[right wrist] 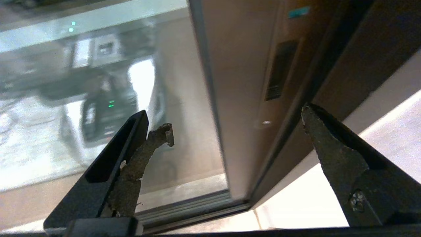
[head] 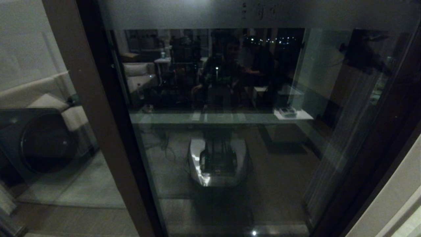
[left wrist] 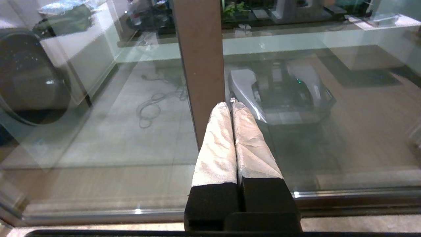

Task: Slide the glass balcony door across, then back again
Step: Open the slid door

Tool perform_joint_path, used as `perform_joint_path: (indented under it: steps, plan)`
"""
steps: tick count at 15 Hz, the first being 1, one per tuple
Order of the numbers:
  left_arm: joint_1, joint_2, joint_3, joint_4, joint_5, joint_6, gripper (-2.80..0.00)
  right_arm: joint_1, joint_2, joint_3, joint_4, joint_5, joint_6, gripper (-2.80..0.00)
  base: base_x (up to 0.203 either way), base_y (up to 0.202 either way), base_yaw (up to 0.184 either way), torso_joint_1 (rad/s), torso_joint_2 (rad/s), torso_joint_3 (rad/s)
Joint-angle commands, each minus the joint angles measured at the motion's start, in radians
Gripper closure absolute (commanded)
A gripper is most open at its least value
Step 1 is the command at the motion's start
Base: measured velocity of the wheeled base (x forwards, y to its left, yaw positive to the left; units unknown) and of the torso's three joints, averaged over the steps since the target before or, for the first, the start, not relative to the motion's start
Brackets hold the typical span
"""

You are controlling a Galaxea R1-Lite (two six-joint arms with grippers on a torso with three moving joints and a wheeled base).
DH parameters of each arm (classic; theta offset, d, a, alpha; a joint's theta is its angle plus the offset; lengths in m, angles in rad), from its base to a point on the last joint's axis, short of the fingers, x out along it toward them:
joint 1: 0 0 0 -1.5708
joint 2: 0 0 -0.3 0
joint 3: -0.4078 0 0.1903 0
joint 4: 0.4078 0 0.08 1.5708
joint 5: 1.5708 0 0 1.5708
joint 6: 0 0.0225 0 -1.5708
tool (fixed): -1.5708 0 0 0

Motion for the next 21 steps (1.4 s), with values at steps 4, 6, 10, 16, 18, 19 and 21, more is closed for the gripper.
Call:
perform_joint_path:
  steps: [4,6,10,16,18,19,21]
  plan:
    - [0.0,0.0,0.002,0.0,0.001,0.0,0.0,0.001,0.015,0.0,0.002,0.058,0.0,-2.8,0.0,0.0,0.0,0.0,0.0,0.0]
    - [0.0,0.0,0.002,0.0,0.002,0.0,0.0,0.0,0.034,-0.007,0.001,0.105,0.001,-2.8,0.0,0.0,0.0,0.0,0.0,0.0]
    - [0.0,0.0,0.002,0.0,-0.001,0.0,0.0,-0.001,0.067,-0.012,-0.038,0.102,0.001,-2.8,0.0,0.0,0.0,0.0,0.0,0.0]
    - [0.0,0.0,0.002,0.0,-0.001,0.0,0.0,0.001,0.109,-0.015,-0.096,0.079,0.003,-2.8,0.0,0.0,0.0,0.0,0.0,0.0]
    - [0.0,0.0,0.002,0.0,0.0,0.0,0.0,0.001,0.113,-0.016,-0.098,0.077,0.003,-2.8,0.0,0.0,0.0,0.0,0.0,0.0]
    - [0.0,0.0,0.002,0.0,0.0,0.0,0.0,0.001,0.117,-0.022,-0.098,0.078,0.003,-2.8,0.0,0.0,0.0,0.0,0.0,0.0]
    - [0.0,0.0,0.002,0.0,-0.001,0.0,0.0,0.004,0.133,-0.033,-0.098,0.079,0.007,-2.8,0.0,0.0,0.0,0.0,0.0,0.0]
